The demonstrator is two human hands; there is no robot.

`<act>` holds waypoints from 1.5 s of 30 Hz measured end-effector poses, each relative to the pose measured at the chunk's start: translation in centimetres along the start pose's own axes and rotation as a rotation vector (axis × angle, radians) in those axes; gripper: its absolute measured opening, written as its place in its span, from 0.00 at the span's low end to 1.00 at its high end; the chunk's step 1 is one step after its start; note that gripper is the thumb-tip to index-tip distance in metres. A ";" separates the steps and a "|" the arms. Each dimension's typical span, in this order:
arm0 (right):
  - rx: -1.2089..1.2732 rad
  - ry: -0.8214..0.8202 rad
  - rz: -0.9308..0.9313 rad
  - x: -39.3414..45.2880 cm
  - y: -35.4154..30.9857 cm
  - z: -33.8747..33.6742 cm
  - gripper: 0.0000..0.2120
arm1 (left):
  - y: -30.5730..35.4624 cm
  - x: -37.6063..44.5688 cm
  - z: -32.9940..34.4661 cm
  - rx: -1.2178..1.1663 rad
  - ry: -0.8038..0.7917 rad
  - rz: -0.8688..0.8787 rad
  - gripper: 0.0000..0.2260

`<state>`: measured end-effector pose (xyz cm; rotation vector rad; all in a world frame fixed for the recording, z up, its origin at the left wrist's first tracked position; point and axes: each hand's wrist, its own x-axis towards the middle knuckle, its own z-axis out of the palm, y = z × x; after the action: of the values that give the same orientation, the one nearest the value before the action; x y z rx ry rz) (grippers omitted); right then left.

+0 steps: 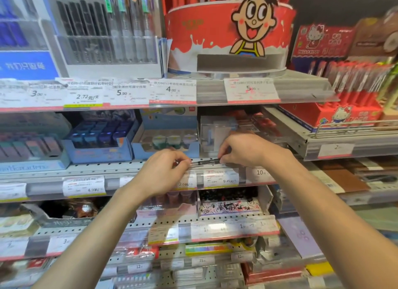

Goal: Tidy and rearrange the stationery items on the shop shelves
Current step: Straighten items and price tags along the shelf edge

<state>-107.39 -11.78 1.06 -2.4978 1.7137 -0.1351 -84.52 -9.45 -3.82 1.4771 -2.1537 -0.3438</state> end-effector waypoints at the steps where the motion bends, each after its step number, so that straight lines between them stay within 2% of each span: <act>1: -0.005 0.002 -0.008 0.1 0.0 0.1 0.07 | 0.0 0.0 0.0 -0.003 0.000 -0.004 0.12; 6: 0.025 0.083 -0.053 -0.4 0.3 0.0 0.08 | 0.1 -0.2 -0.2 -0.027 0.045 -0.013 0.09; 13: 0.051 0.274 -0.062 -2.0 -0.1 -0.7 0.09 | 0.7 -0.9 -1.7 -0.210 0.197 0.004 0.09; 23: 0.140 0.357 -0.179 -3.4 -4.8 0.3 0.11 | -1.9 -4.2 -5.3 -0.342 0.251 0.092 0.05; 29: 0.161 0.433 -0.209 -3.9 -11.4 1.2 0.10 | -5.6 -7.0 -9.3 -0.381 0.260 0.197 0.05; 40: 0.161 0.621 -0.333 -1.6 -29.8 1.1 0.10 | -15.0 -14.0 -20.2 -0.390 0.323 0.359 0.03; 45: 0.069 0.746 -0.393 -0.5 -34.8 -0.7 0.12 | -16.7 -14.7 -24.9 -0.334 0.416 0.409 0.06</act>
<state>-75.55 1.09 6.57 -2.8922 1.2958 -1.2664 -53.74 -0.40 5.38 0.8136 -1.8858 -0.2109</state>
